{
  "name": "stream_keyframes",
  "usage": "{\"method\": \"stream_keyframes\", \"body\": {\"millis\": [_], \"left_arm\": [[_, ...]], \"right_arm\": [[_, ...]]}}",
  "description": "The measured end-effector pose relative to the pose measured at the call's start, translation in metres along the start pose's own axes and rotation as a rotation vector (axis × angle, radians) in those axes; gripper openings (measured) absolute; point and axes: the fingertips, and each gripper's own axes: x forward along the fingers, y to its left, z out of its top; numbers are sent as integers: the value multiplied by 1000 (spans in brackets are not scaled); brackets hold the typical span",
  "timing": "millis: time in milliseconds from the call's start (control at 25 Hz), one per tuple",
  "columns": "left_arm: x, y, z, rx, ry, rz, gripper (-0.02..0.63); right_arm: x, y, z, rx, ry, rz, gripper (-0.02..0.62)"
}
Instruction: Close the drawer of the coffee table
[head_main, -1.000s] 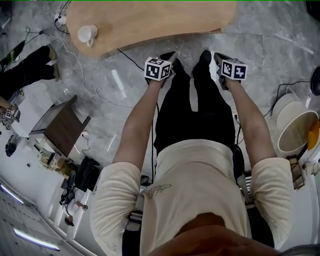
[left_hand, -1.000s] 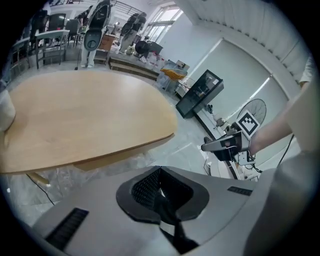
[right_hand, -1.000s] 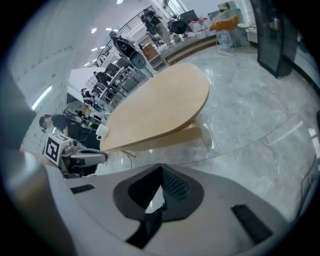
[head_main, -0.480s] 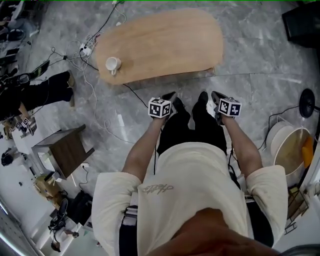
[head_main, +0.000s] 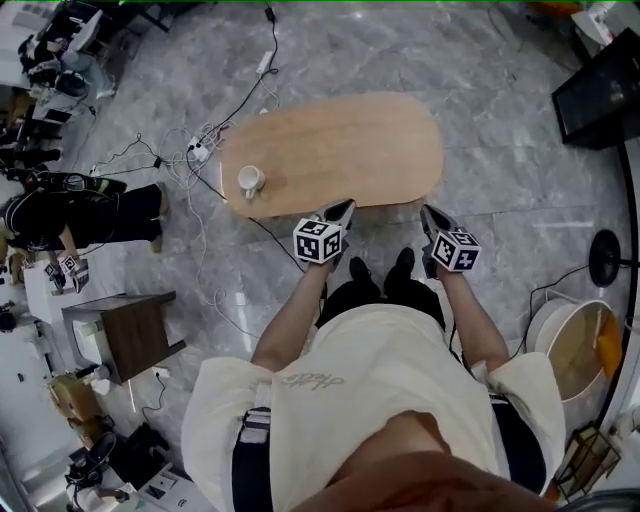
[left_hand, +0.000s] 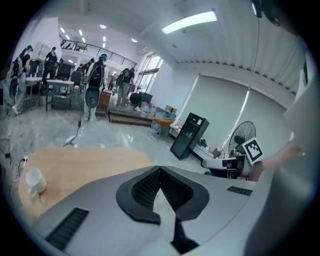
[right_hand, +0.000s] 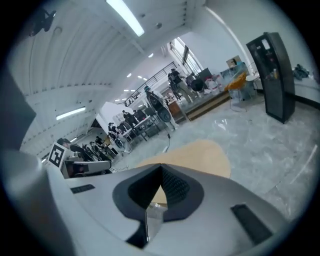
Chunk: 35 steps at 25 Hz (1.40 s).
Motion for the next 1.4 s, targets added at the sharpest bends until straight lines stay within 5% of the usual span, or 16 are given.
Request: {"method": "stream_keyframes", "body": {"millis": [440, 560, 760, 1120, 1400], "left_arm": [[-64, -49, 122, 264, -146, -47, 5], [-83, -57, 149, 296, -207, -48, 5], [-108, -64, 173, 283, -282, -59, 5], [-138, -90, 228, 266, -408, -114, 5], [-163, -100, 242, 363, -447, -41, 5]], "right_arm": [[-32, 99, 102, -295, -104, 34, -5], [-44, 128, 131, -363, -160, 66, -5], [-65, 179, 160, -618, -206, 79, -5], [-102, 238, 204, -549, -267, 298, -6], [-113, 247, 214, -578, -302, 328, -5]]}}
